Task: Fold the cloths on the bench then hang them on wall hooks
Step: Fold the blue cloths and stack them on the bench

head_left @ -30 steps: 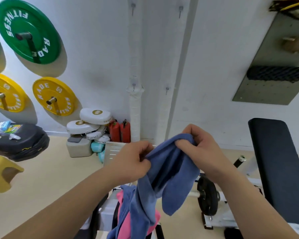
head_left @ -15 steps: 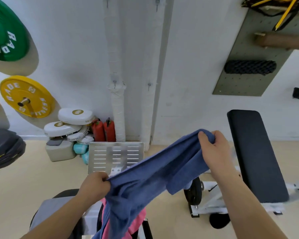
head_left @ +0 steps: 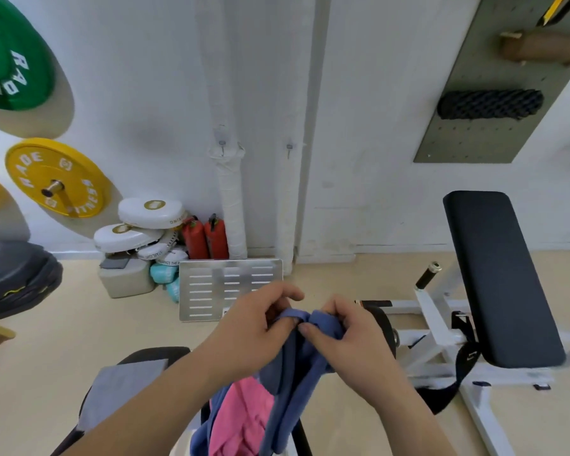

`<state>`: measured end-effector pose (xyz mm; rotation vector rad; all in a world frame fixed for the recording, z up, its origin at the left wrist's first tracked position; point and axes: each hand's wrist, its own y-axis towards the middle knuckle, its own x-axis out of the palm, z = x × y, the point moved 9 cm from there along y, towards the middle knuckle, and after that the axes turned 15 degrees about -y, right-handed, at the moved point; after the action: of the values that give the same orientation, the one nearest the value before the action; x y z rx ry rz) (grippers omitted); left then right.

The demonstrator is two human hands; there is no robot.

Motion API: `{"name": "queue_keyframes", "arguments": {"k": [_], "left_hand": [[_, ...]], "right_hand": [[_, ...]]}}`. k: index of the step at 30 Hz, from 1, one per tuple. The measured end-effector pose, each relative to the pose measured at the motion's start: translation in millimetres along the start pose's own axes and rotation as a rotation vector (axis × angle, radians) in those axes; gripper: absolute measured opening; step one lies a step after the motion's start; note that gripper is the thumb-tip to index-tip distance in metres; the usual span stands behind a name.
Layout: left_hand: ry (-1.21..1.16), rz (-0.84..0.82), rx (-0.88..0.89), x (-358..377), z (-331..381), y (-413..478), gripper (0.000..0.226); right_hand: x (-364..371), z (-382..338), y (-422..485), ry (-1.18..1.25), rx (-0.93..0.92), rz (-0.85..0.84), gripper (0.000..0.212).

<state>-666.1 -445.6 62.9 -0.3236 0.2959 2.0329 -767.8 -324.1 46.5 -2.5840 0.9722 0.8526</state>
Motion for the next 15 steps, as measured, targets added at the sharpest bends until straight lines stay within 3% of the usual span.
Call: {"name": "queue_keyframes", "arguments": {"k": [4,8,11,15], "left_hand": [[0.184,-0.009,-0.038,-1.1,-21.6,-8.0,0.026],[0.133,0.083,-0.179,-11.3,-58.5,-23.5,0.019],[0.002,0.175,-0.243,-24.2,-71.5,-30.8,0.021],[-0.462,0.371,-0.382,-42.4,-74.4,-42.3,0.012]], "right_hand": [[-0.4,6.6,-1.0,0.066,0.032,0.072,0.035],[-13.9,28.1,-0.8,0.114,0.140,0.185,0.034],[-25.3,54.7,-1.1,0.112,0.238,0.277,0.033],[-28.9,69.7,-3.4,-0.005,0.296,0.315,0.036]]}}
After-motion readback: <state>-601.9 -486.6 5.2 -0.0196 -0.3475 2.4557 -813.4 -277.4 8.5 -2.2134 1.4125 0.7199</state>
